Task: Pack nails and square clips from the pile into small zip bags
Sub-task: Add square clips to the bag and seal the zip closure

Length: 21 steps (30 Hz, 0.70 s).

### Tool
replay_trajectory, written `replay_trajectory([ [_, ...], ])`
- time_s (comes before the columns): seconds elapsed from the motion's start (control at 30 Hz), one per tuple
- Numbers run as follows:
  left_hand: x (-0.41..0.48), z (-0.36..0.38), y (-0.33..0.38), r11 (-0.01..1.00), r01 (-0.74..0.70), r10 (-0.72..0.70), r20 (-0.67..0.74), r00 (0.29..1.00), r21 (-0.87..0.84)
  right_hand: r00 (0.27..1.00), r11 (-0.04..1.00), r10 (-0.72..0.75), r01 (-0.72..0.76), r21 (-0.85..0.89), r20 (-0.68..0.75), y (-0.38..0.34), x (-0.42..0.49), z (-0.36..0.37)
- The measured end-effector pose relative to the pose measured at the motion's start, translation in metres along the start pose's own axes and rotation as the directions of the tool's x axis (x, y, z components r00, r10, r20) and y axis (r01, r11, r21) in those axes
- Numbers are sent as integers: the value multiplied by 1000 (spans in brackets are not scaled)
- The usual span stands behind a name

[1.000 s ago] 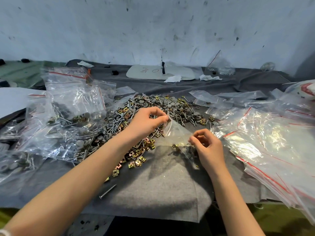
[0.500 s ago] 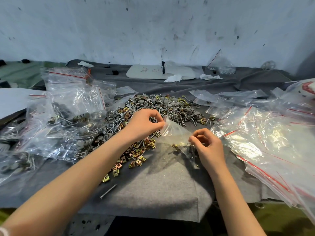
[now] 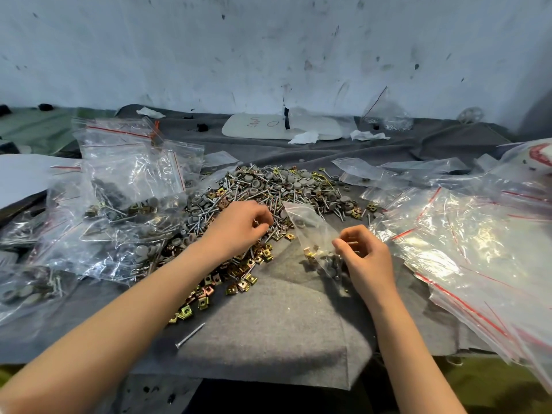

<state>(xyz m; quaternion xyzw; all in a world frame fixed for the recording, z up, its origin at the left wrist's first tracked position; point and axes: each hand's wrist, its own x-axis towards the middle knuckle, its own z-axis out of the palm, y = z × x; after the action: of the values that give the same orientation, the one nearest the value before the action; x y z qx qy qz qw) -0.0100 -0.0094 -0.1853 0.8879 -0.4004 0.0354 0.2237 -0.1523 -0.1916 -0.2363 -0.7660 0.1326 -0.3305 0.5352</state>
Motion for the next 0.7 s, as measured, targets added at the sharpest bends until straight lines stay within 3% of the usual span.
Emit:
replay_trajectory([
  [0.1,-1,13,-1,988,-43,44,-3,999,150,1000,1000,0,0,-3,9,1,0,0],
  [0.27,12,34,15,897,-294,287,69,955,329,1000,1000,4,-4,-2,18,2,1,0],
  [0.53,20,46,16,905,-254,238,89,967,342,1000,1000,15,-15,-3,26,3,2,-1],
  [0.6,19,43,12,941,-219,213,52,976,259,999,1000,30,-31,6,35,3,1,-1],
  [0.7,21,24,14,978,-49,21,-139,990,-203,998,998,56,-56,10,39,2,0,0],
])
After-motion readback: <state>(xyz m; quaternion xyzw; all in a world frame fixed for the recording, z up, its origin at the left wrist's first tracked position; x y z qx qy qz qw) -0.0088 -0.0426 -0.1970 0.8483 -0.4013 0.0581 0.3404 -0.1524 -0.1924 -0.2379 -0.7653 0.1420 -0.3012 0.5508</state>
